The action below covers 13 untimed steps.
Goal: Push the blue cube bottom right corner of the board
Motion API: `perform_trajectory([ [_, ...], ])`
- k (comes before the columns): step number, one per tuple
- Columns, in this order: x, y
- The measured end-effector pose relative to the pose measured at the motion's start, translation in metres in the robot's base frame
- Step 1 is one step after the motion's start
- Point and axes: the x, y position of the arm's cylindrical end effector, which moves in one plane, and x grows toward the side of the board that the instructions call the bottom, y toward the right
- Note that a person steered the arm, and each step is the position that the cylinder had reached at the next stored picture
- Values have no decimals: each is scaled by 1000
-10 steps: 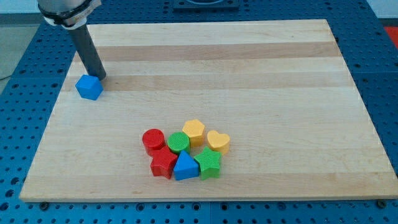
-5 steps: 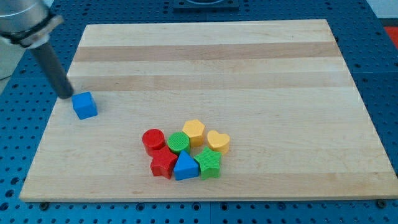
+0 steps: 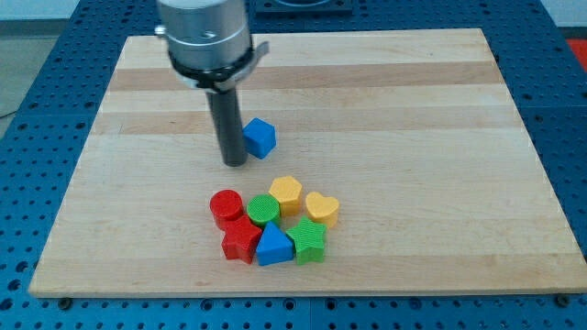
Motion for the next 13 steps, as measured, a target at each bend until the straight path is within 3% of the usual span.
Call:
perform_trajectory([
  [1, -26, 5],
  [2, -35, 68],
  [3, -1, 150],
  [4, 10, 179],
  [6, -26, 110],
  [7, -61, 114],
  [8, -53, 167],
  [9, -9, 241],
  [10, 16, 280],
  [12, -32, 215],
  [13, 10, 197],
])
